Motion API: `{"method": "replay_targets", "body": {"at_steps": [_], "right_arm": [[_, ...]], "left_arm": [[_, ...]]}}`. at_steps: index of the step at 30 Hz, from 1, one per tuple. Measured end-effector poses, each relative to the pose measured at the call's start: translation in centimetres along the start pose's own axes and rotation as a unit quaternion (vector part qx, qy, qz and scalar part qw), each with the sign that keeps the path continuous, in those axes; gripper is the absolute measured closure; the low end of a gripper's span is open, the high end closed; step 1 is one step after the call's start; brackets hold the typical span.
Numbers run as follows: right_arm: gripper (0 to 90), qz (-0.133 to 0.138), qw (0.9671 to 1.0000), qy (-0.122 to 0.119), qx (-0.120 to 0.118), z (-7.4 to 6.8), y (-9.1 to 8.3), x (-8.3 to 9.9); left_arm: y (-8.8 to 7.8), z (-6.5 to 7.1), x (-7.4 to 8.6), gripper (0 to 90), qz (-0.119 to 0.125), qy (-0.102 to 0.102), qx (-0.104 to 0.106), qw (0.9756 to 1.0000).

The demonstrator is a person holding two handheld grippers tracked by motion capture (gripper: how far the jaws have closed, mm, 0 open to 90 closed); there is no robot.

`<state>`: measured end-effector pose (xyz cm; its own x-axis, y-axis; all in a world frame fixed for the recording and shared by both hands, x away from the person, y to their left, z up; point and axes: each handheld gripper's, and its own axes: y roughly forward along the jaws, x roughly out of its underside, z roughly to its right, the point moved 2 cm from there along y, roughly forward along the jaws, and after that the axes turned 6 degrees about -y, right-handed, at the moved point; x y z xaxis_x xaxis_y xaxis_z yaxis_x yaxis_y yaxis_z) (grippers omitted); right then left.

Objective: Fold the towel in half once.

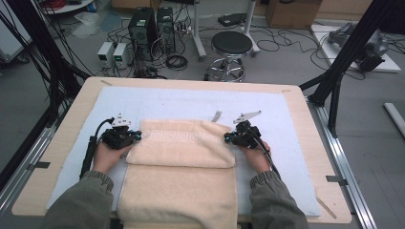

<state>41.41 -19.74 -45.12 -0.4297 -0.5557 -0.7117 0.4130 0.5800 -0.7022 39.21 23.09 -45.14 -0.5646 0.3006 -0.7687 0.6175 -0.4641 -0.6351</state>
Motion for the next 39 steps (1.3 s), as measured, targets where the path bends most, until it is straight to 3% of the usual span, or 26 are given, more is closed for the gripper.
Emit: {"method": "replay_targets", "body": {"at_steps": [5,7,11,16,18,21,25,28,35,39], "right_arm": [[85.1,0.014,0.9999,0.001,-0.008,0.1,-0.6,0.0],[85.1,0.016,0.9998,0.003,-0.009,0.1,-0.9,0.0],[85.1,0.022,0.9997,0.003,-0.012,0.2,-1.3,-0.1],[85.0,0.021,0.9997,0.004,-0.013,0.2,-1.2,-0.1],[84.9,0.019,0.9997,0.008,-0.013,0.2,-0.9,0.0],[84.9,0.01,0.9998,0.007,-0.015,0.2,-0.5,0.1],[84.9,0.005,0.9998,0.008,-0.019,0.1,-0.1,0.1],[84.9,0.009,0.9998,0.004,-0.018,0.1,-0.2,0.1],[84.9,0.021,0.9996,0.001,-0.021,-0.1,-1.2,-0.2],[84.9,0.034,0.9991,-0.008,-0.023,-0.6,-2.3,-0.6]], "left_arm": [[-0.6,0.0,-0.3,87.1,0.017,-0.01,0.018,0.9997],[-0.7,0.1,-0.4,82.0,0.026,-0.019,0.027,0.9991],[-0.7,0.0,-0.5,68.8,0.038,-0.027,0.022,0.9987],[0.3,0.1,-0.1,60.6,0.006,-0.025,0.025,0.9994],[0.7,0.5,0.0,59.0,0.001,-0.01,0.011,0.9999],[0.7,0.7,-0.1,64.4,0.001,0.006,-0.013,0.9999],[0.8,0.7,-0.1,73.4,0.001,0.0,-0.022,0.9998],[0.8,0.7,-0.1,79.4,0.005,-0.004,-0.018,0.9998],[0.0,0.4,-0.3,83.7,0.007,-0.011,-0.004,0.9999],[-1.5,0.6,-1.0,84.4,0.031,-0.008,0.006,0.9995]]}}
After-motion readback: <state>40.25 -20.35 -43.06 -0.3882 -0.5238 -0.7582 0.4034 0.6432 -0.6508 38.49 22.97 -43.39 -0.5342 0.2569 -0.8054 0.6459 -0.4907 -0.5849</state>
